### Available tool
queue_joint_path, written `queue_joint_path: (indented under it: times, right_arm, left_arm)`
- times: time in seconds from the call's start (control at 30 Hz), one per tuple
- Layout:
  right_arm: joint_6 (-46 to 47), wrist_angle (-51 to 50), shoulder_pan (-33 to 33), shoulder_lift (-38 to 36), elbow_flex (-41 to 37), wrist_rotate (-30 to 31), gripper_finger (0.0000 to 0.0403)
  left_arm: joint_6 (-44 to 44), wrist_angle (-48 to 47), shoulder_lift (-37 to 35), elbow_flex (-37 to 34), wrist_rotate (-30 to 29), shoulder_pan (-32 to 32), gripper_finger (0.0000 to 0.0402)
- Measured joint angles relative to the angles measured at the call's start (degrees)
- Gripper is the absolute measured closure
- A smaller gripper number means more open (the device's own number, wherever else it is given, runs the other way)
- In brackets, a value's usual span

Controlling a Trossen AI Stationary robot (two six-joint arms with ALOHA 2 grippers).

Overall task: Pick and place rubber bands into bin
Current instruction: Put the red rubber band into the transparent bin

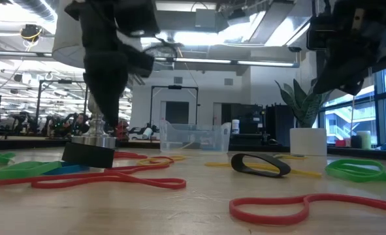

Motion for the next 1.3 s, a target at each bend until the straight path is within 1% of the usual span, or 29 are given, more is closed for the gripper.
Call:
queue_joint_path:
  times: [0.13,0.23,0.3,0.5,0.6,0.73,1.3]
  right_arm:
    - [-1.7,0.0,0.8,0.0,0.0,0.0,0.0392]
    - [-2.9,0.0,0.9,0.0,0.0,0.0,0.0391]
    - [-3.3,-0.1,0.9,0.0,0.0,0.0,0.0391]
    - [-3.3,-0.2,0.9,0.0,0.0,0.0,0.0391]
    - [-3.1,-0.2,0.9,0.0,0.0,0.0,0.0391]
    - [-2.8,-0.2,0.9,0.0,0.0,0.0,0.0391]
    - [-3.1,-0.1,0.9,0.0,0.0,0.0,0.0391]
  left_arm:
    - [-1.1,0.0,2.9,0.0,0.9,1.1,0.0324]
    - [1.8,-0.1,4.1,0.0,3.3,1.5,0.0329]
    - [5.8,-0.5,4.5,0.0,3.5,1.4,0.0332]
    - [21.8,-1.5,5.7,0.0,3.5,1.3,0.0344]
    - [26.1,-2.0,6.2,0.0,3.5,1.3,0.0349]
    - [27.6,-2.6,6.9,0.0,3.8,1.3,0.0356]
    - [26.9,-1.5,7.1,-1.5,4.2,1.3,0.0376]
